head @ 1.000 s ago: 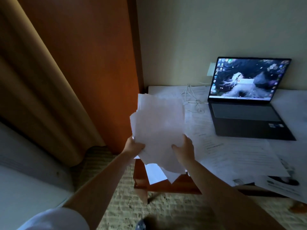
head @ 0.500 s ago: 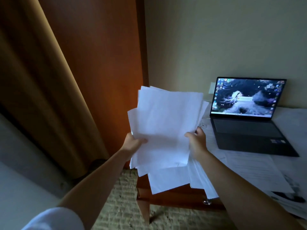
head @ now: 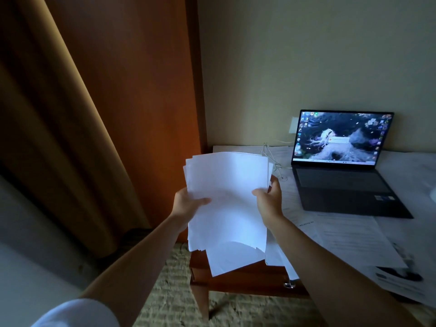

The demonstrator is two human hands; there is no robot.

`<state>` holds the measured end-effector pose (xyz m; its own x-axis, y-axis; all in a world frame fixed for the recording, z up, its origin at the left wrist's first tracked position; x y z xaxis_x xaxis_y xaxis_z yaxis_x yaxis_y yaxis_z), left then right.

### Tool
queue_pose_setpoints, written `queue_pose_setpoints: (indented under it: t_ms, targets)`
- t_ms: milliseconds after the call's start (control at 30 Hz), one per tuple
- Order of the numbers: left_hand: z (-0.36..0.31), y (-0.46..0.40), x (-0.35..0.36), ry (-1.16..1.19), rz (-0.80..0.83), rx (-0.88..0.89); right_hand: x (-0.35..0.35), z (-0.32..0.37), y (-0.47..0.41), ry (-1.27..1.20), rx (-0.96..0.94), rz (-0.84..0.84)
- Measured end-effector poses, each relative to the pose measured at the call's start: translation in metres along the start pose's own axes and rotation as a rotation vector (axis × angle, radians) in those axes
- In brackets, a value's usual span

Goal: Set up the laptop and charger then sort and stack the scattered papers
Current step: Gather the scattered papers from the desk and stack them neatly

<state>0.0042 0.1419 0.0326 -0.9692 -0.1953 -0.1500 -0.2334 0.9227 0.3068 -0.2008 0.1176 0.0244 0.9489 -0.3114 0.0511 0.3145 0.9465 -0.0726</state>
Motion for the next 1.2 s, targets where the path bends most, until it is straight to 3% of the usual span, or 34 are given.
queue_pose_setpoints:
  t_ms: [167, 333, 633, 967, 1200]
  targets:
    - [-0.020, 0.002, 0.005, 0.155, -0.023, 0.071, 0.013, 0.019, -0.002, -0.040, -0.112, -0.015]
    - [-0.013, 0.000, 0.004, 0.131, -0.061, 0.137, 0.003, 0.008, -0.002, 0.001, 0.007, -0.012]
    - [-0.003, -0.002, 0.010, 0.196, 0.024, 0.054, 0.005, -0.011, 0.005, 0.001, 0.096, 0.065]
    - [-0.023, -0.004, 0.014, 0.269, -0.065, 0.032, 0.014, 0.004, -0.004, -0.049, -0.004, -0.138]
    - [-0.008, -0.005, 0.002, 0.222, -0.050, 0.010, 0.005, -0.008, 0.006, 0.016, 0.008, -0.027]
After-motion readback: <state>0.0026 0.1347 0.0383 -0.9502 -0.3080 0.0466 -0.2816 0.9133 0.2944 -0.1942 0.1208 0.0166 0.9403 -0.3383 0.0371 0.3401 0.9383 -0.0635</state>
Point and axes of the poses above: each hand's wrist, its own y-axis away from the middle knuckle, its own x-axis out of the palm, z = x × y, the point moved 1 cm from there along -y, towards the middle knuckle, and after that the axes turned 10 degrees about -x, right-handed, at the moved point
